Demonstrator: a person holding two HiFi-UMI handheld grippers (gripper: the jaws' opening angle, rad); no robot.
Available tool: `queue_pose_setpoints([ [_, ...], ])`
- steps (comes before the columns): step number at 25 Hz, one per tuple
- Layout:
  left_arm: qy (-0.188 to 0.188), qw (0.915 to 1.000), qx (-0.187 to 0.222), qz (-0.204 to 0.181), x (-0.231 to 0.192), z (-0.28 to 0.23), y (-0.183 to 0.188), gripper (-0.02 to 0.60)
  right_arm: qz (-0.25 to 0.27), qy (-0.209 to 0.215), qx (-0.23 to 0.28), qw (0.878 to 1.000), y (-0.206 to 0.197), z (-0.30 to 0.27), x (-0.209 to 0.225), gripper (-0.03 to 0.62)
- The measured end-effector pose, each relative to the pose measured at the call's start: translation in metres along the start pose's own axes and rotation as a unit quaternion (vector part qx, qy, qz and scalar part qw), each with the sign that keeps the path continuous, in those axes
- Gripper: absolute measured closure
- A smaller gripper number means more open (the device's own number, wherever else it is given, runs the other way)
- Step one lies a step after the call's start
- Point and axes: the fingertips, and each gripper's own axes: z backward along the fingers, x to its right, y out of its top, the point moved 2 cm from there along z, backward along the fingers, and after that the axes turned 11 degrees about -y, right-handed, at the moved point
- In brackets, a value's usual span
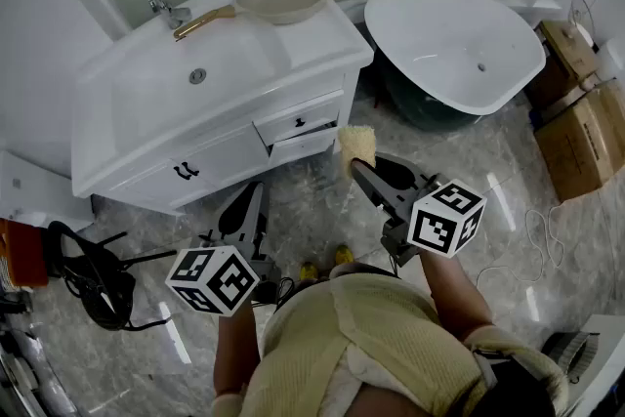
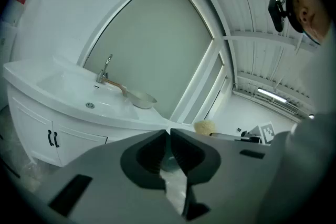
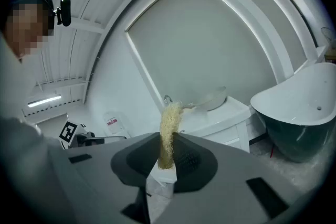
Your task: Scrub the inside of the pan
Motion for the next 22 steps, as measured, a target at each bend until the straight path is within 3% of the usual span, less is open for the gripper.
queue_pose_setpoints([
  [22, 0.028, 0.9996, -0.007, -0.004, 0.025, -0.068, -0.014, 0.503, -0.008, 0.029, -0.035, 0.999, 0.011, 0.005, 0.065, 0.513],
])
